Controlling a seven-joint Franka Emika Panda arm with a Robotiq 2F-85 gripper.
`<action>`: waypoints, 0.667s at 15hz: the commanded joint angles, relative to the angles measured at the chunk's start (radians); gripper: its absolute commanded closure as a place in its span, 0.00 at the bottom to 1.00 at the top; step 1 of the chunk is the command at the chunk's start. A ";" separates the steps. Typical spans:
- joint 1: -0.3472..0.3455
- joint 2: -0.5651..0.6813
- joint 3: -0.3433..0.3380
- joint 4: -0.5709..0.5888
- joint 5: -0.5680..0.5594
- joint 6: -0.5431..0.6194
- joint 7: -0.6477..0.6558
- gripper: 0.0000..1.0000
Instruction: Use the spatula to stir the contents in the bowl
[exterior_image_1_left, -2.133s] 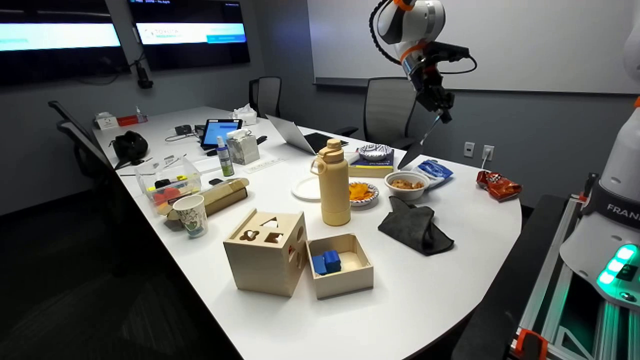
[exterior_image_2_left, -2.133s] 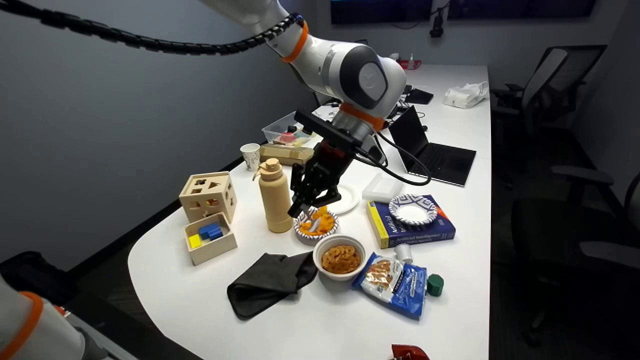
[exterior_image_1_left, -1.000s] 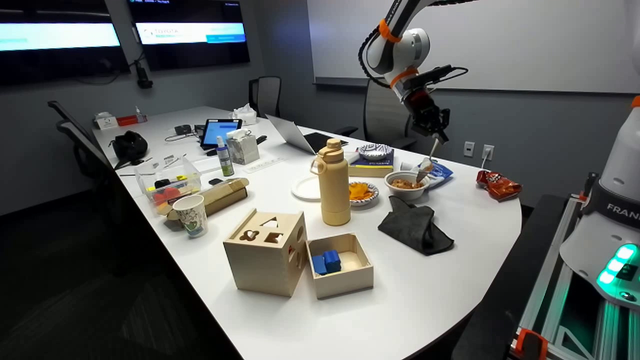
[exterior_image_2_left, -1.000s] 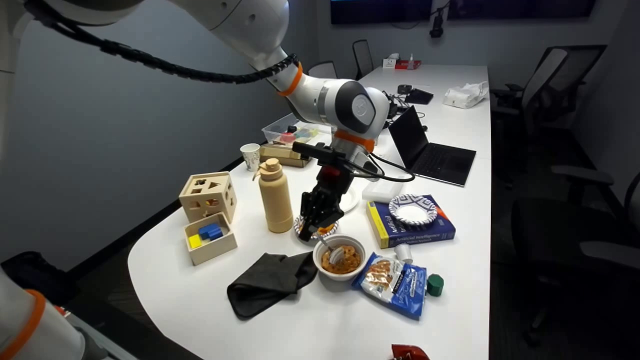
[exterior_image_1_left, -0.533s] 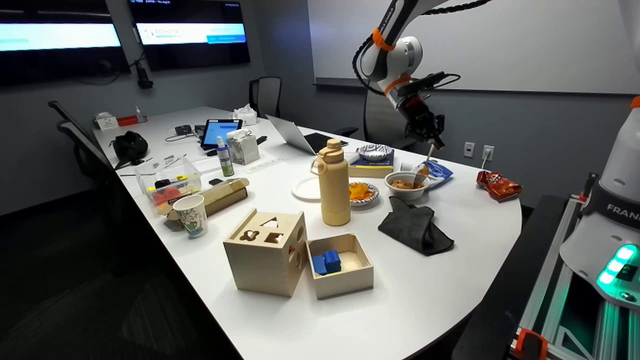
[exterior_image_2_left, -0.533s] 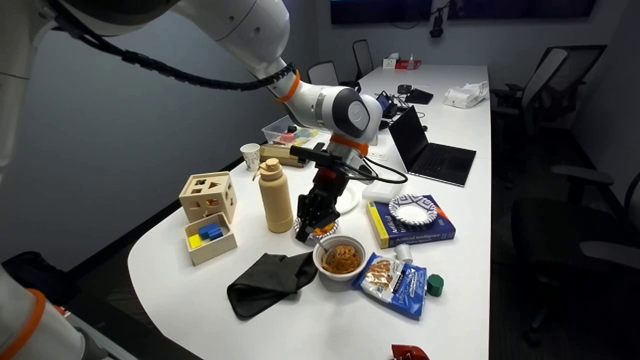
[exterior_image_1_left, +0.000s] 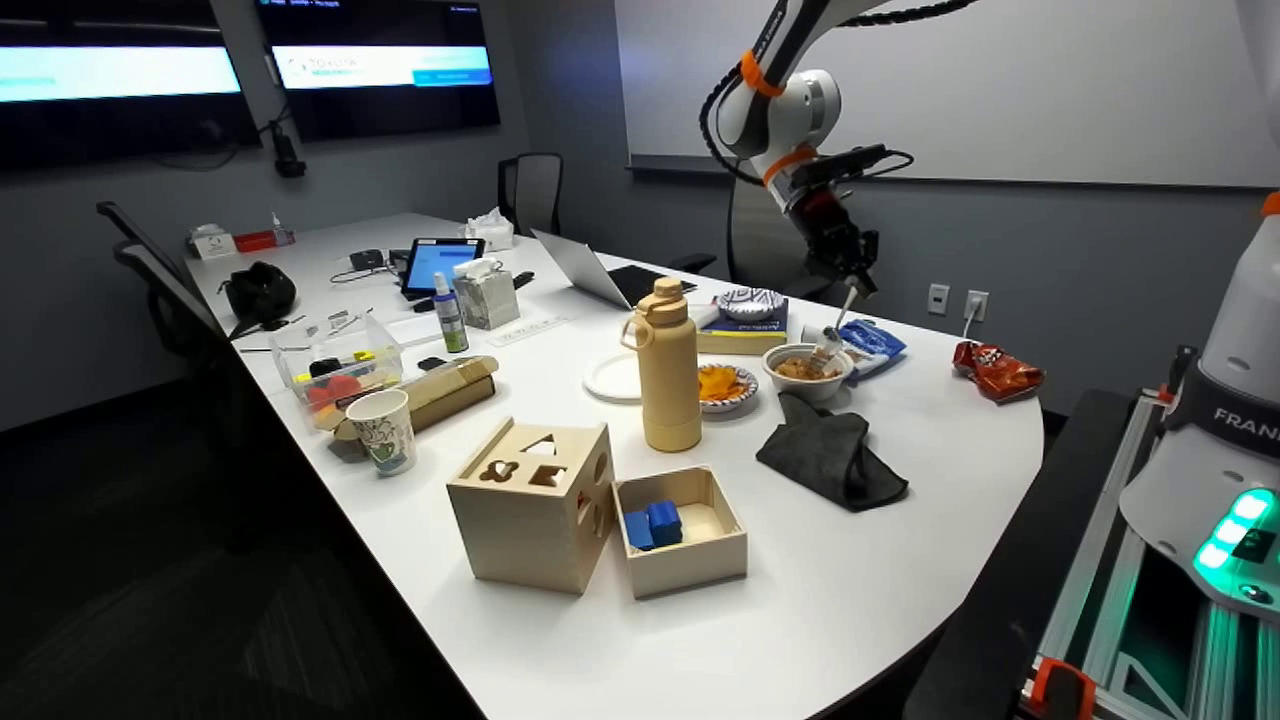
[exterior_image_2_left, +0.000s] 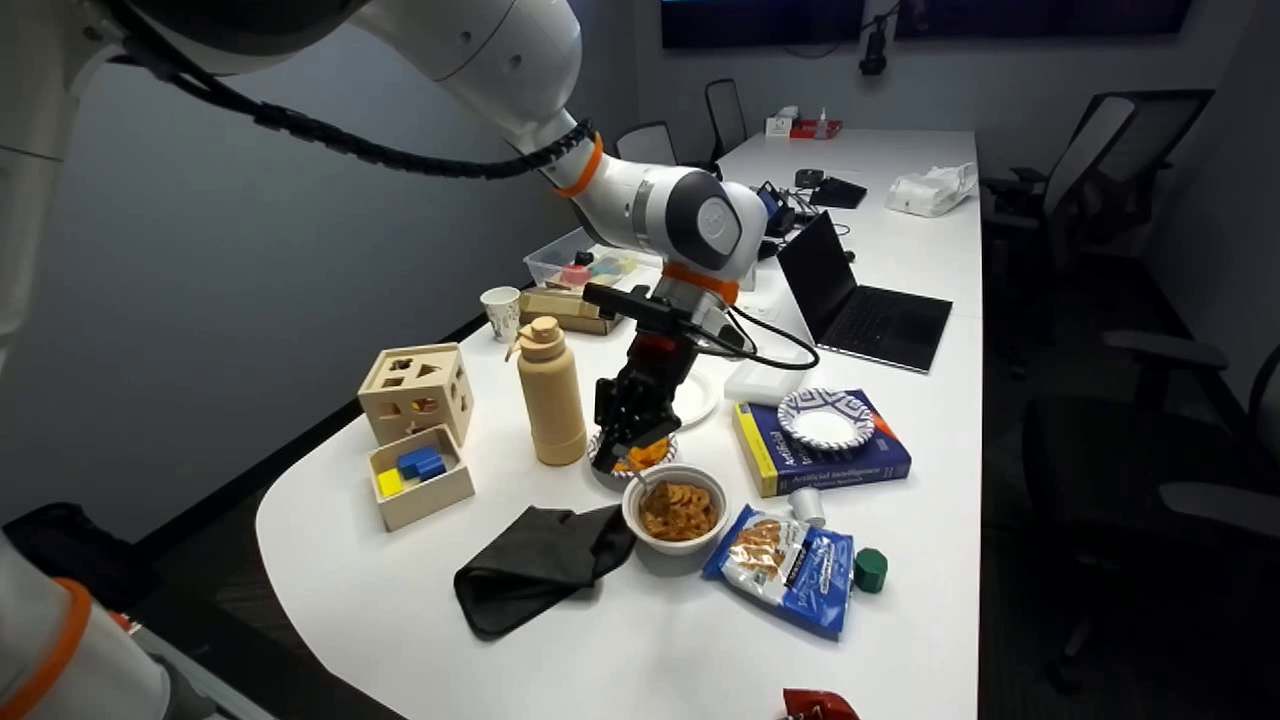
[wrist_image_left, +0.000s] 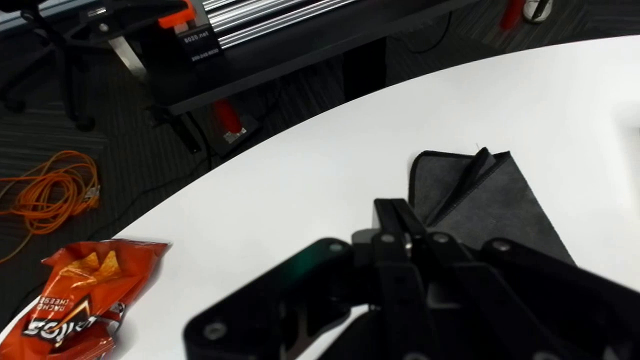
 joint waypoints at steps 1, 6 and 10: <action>-0.017 -0.001 0.007 0.022 0.025 0.003 -0.024 0.99; -0.009 0.022 -0.006 0.034 -0.001 -0.001 0.007 0.99; -0.006 0.035 -0.010 0.040 -0.017 -0.031 0.018 0.99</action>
